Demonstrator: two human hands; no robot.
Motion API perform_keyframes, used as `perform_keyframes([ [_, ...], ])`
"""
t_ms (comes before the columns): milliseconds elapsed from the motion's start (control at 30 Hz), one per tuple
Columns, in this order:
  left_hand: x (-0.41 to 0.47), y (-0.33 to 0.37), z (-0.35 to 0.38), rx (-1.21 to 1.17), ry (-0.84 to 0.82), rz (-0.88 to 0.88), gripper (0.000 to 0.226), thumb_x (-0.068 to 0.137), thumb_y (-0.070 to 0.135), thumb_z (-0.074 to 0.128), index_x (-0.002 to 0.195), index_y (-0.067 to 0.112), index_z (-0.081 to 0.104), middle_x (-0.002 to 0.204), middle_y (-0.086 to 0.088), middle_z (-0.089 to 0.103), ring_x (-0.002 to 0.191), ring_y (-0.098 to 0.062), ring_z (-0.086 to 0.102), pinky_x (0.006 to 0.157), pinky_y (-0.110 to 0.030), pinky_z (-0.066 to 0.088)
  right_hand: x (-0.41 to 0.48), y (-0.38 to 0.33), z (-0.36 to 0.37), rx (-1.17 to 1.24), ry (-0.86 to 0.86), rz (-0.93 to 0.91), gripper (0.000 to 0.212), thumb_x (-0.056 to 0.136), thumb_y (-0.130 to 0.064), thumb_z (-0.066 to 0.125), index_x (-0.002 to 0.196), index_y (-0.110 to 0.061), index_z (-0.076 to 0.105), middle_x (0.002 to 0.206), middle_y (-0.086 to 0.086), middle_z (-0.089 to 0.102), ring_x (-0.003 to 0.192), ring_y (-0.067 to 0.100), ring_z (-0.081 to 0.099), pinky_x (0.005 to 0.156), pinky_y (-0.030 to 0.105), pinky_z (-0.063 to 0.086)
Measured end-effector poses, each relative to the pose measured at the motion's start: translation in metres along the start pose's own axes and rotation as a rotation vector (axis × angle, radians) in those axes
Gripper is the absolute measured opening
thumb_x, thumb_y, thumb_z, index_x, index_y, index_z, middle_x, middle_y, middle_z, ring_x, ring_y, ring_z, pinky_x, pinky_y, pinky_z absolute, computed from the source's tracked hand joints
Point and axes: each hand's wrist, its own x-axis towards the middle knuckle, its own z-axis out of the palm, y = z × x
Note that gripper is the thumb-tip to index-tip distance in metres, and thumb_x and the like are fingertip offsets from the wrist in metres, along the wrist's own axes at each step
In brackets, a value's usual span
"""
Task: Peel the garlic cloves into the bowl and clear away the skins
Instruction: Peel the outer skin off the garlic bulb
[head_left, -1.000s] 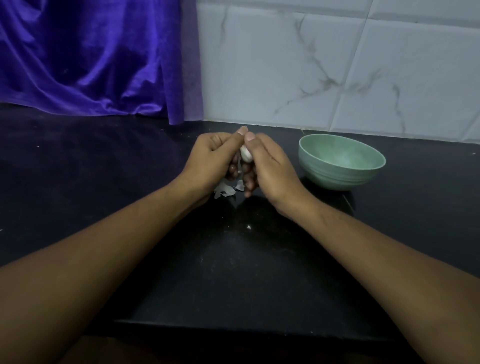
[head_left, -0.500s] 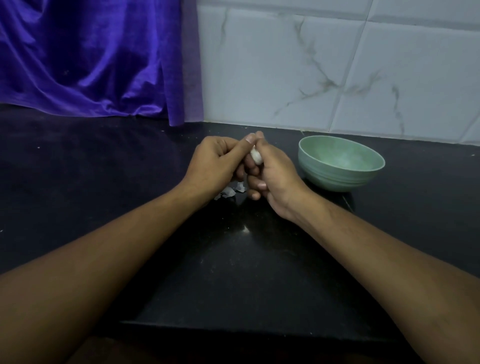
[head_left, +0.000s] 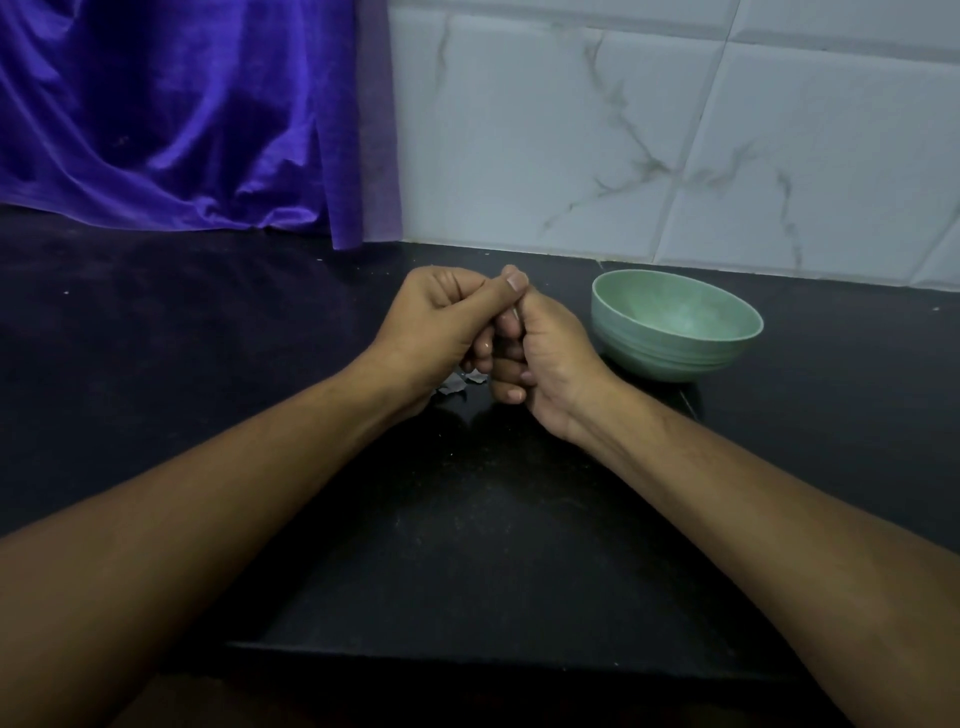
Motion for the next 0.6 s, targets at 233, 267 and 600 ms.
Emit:
perform_keyframes([
  [233,-0.004,0.003,0.006,-0.021,0.014,0.029,0.041,0.104,0.022,0.062,0.070,-0.001,0.067,0.045,-0.006,0.051,0.039,-0.015,0.049,0.043,-0.021,0.040,-0.001,-0.005,0.000,0.201,-0.011,0.148,0.055,0.103,-0.020,0.038,0.048,-0.015,0.040,0.046,0.006,0.045,0.036,0.015,0.045,0.032,0.013,0.021],
  [267,-0.003,0.003,0.005,-0.010,0.008,0.035,0.042,0.104,0.023,0.062,0.070,0.000,0.067,0.046,-0.005,0.052,0.039,-0.015,0.049,0.043,-0.021,0.040,-0.001,-0.005,0.000,0.207,-0.009,0.157,0.054,0.103,-0.020,0.038,0.049,-0.013,0.039,0.045,0.006,0.044,0.035,0.015,0.045,0.031,0.013,0.021],
  [600,0.007,-0.003,-0.015,-0.001,-0.001,-0.057,0.044,0.108,0.033,0.055,0.070,0.014,0.066,0.053,-0.001,0.054,0.051,-0.017,0.055,0.048,-0.022,0.044,0.006,-0.011,-0.012,0.202,-0.187,0.148,0.049,0.109,-0.049,0.035,0.076,-0.017,0.053,0.063,0.000,0.050,0.043,0.008,0.038,0.045,0.022,0.039],
])
